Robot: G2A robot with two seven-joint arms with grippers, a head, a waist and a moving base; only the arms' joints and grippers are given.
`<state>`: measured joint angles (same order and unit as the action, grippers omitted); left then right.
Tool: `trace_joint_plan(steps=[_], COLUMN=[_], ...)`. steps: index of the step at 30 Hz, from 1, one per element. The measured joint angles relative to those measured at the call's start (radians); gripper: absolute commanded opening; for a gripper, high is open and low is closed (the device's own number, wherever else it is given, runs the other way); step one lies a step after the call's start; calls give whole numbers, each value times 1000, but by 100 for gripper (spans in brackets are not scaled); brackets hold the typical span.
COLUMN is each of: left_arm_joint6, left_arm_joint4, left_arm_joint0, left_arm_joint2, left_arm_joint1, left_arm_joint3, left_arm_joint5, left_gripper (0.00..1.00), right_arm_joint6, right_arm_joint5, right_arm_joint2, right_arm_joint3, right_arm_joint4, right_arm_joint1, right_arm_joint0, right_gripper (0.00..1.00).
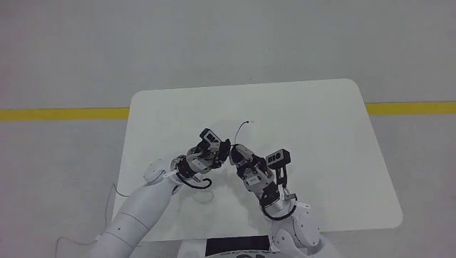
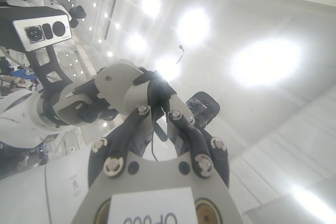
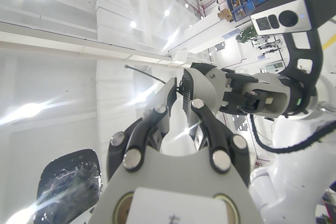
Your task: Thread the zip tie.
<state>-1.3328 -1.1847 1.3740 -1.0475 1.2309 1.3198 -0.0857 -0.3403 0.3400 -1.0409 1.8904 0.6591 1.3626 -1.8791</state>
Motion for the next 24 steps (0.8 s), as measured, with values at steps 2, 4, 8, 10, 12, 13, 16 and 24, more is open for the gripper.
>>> trace_joint_plan(steps=[2, 4, 8, 10, 12, 13, 16, 24], left_arm_joint6=[0, 0, 0, 0, 0, 0, 0, 0], left_arm_joint4=[0, 0, 0, 0, 0, 0, 0, 0], left_arm_joint0=[0, 0, 0, 0, 0, 0, 0, 0], left_arm_joint2=[0, 0, 0, 0, 0, 0, 0, 0], left_arm_joint1=[0, 0, 0, 0, 0, 0, 0, 0], left_arm_joint3=[0, 0, 0, 0, 0, 0, 0, 0], left_arm_joint5=[0, 0, 0, 0, 0, 0, 0, 0], left_gripper=[0, 0, 0, 0, 0, 0, 0, 0], right_arm_joint6=[-1, -2, -2, -3, -4, -5, -8, -11], right_arm_joint5=[0, 0, 0, 0, 0, 0, 0, 0], right_arm_joint2=[-2, -5, -10, -13, -16, -18, -22, -34], right_arm_joint3=[0, 0, 0, 0, -1, -2, -5, -6], right_arm_joint4=[-1, -2, -4, -4, -4, -4, -4, -3], right_arm_joint1=[1, 3, 5, 6, 7, 8, 10, 13], right_arm_joint0=[-1, -2, -5, -6, -7, -8, -10, -15], right_gripper=[4, 0, 0, 0, 0, 0, 0, 0])
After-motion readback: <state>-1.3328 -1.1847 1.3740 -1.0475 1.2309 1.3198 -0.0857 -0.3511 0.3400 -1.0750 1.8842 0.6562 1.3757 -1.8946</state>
